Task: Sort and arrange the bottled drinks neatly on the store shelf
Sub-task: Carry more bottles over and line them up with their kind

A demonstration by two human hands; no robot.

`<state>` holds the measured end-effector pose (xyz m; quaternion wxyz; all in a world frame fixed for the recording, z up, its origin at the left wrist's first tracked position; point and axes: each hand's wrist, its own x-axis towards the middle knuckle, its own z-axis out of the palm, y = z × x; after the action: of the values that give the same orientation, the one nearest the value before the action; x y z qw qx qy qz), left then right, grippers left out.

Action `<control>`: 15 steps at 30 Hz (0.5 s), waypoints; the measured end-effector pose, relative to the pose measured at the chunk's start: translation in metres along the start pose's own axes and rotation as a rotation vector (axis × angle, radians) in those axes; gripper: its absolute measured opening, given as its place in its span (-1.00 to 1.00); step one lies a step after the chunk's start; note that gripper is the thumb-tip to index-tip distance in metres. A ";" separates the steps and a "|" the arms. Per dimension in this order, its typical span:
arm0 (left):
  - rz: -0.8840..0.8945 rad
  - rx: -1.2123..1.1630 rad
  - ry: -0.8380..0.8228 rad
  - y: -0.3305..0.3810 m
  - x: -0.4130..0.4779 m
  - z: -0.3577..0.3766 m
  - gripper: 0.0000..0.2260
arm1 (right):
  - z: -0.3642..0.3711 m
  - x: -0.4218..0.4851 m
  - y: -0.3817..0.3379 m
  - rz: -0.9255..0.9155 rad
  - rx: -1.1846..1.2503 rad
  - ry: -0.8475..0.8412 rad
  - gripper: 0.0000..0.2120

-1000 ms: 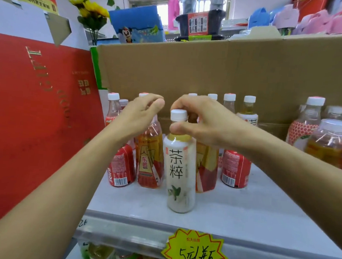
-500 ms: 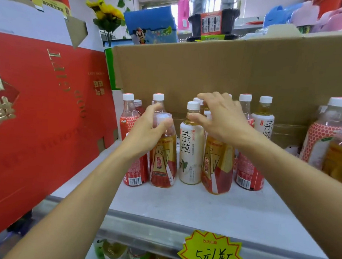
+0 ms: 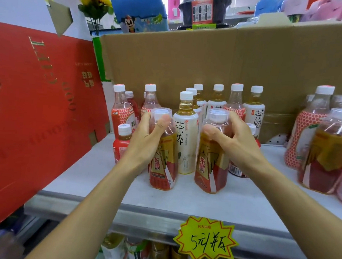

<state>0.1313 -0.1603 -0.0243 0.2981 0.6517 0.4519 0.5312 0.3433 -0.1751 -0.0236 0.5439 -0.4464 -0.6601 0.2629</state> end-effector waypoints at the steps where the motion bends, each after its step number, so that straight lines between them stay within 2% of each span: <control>1: 0.000 -0.036 0.005 -0.001 -0.007 0.003 -0.61 | 0.000 -0.005 0.001 0.004 0.020 0.011 -0.64; 5: 0.000 -0.022 -0.005 -0.021 -0.035 0.017 -0.31 | 0.010 -0.033 0.015 0.037 -0.033 0.037 -0.34; 7: -0.002 0.048 -0.002 -0.032 -0.043 0.022 -0.19 | 0.016 -0.043 0.020 0.064 -0.054 0.048 -0.29; 15: 0.077 -0.028 0.005 -0.021 -0.062 0.044 -0.27 | -0.007 -0.072 0.015 0.069 -0.045 0.121 -0.36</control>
<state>0.1660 -0.2038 -0.0795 0.2856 0.6630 0.4196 0.5502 0.3548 -0.2324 -0.0692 0.5633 -0.4964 -0.6158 0.2390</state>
